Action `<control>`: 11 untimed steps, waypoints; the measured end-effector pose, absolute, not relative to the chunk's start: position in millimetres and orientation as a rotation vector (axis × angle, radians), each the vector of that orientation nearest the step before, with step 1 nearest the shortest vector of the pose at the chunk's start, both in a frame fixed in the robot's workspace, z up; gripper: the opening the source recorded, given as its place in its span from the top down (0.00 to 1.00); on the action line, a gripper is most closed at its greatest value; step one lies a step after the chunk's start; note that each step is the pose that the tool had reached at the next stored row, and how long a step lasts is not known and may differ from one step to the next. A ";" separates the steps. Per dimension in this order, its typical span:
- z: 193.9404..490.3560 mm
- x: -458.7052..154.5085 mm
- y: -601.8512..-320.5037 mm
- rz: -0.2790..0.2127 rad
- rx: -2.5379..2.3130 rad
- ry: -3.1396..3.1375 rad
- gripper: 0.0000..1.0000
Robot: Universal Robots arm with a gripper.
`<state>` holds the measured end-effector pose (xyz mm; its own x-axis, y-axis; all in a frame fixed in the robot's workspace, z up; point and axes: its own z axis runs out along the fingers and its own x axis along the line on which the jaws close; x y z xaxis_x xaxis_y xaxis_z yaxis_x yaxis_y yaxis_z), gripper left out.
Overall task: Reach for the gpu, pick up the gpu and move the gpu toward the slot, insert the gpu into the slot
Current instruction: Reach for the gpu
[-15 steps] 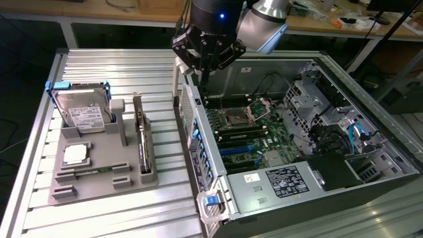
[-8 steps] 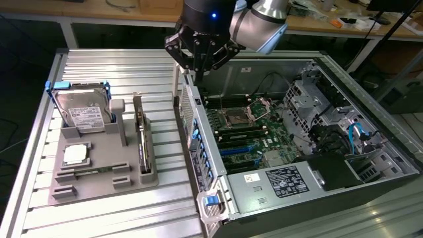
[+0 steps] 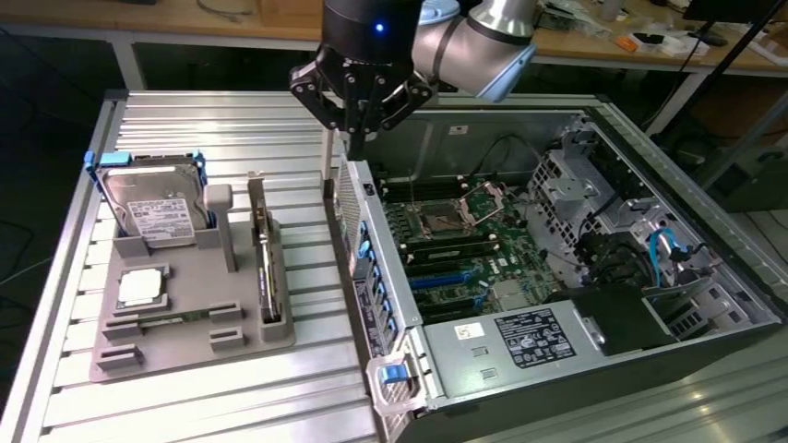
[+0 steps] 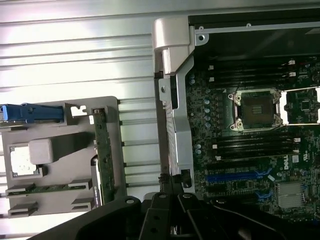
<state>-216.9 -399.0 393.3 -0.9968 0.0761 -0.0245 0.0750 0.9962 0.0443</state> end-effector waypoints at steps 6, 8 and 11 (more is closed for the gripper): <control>393.3 -229.6 -398.9 0.068 0.118 3.113 0.89; 393.3 -233.9 -399.0 0.068 0.118 3.113 0.89; 393.3 -240.4 -398.9 0.068 0.118 3.112 0.89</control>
<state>-240.4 -398.9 393.3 -0.9968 0.0762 -0.0245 0.0751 0.9962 0.0444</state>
